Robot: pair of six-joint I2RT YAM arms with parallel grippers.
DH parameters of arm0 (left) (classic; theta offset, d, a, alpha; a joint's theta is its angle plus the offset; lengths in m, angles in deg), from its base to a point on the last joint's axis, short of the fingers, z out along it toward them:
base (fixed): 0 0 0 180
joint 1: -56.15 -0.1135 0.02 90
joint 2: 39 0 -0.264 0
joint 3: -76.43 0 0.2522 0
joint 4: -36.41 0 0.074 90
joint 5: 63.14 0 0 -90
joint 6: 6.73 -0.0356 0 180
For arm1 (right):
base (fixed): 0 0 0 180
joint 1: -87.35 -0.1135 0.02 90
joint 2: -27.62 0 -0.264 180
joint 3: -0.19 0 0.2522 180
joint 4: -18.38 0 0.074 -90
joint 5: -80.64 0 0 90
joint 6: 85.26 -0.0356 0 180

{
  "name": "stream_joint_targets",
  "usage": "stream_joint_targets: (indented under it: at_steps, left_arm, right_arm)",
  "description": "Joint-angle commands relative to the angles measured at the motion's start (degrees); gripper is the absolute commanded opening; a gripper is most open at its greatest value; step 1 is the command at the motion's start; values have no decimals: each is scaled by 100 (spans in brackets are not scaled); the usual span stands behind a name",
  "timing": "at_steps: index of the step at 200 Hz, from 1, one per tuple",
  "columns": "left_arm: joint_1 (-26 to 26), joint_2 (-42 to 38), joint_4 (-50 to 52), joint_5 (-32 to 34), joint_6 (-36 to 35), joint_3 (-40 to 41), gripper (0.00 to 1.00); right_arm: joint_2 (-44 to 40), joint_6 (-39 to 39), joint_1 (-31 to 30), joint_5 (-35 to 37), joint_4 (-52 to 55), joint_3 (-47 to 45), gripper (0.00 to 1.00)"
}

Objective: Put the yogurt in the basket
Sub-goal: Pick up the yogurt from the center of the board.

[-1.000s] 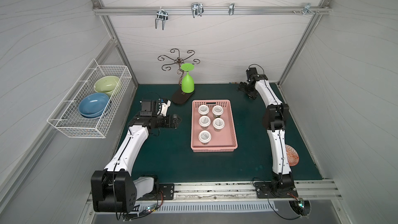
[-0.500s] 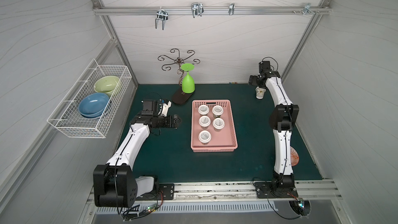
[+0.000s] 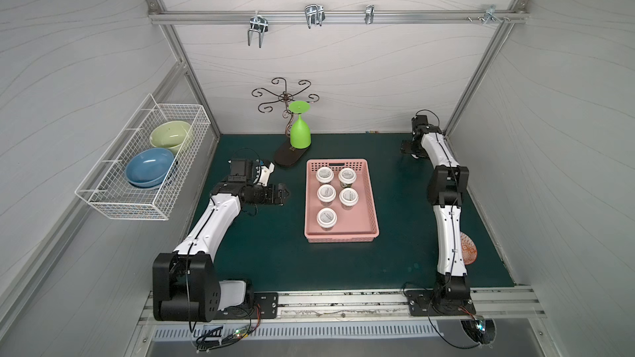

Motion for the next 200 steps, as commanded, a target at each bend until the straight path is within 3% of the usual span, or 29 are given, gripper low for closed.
stream_joint_targets:
  at_steps: [1, 50, 102, 117, 138, 176, 200]
  left_arm:
    - [-30, 56, -78, -43, -13, -157, 99]
    - [-34, 83, -84, -21, -26, -155, 99]
    - [-33, 76, -90, -13, -33, -148, 99]
    - [-35, 85, -96, -21, -33, -139, 98]
    - [-34, 83, -85, -8, -46, -155, 98]
    - [-34, 50, -92, -12, -28, -165, 99]
    - [-34, -7, -113, -34, 2, -173, 98]
  right_arm:
    - [126, -134, 135, -65, -2, 58, 95]
    - [85, -309, 245, -242, -167, -76, 81]
    - [118, -603, 371, -571, -323, -75, 92]
    - [137, -687, 390, -626, -342, -76, 85]
    - [116, -741, 398, -702, -358, -109, 68]
    - [-113, -740, 398, -819, -445, -403, 49]
    - [-370, -709, 398, -886, -528, -677, 45]
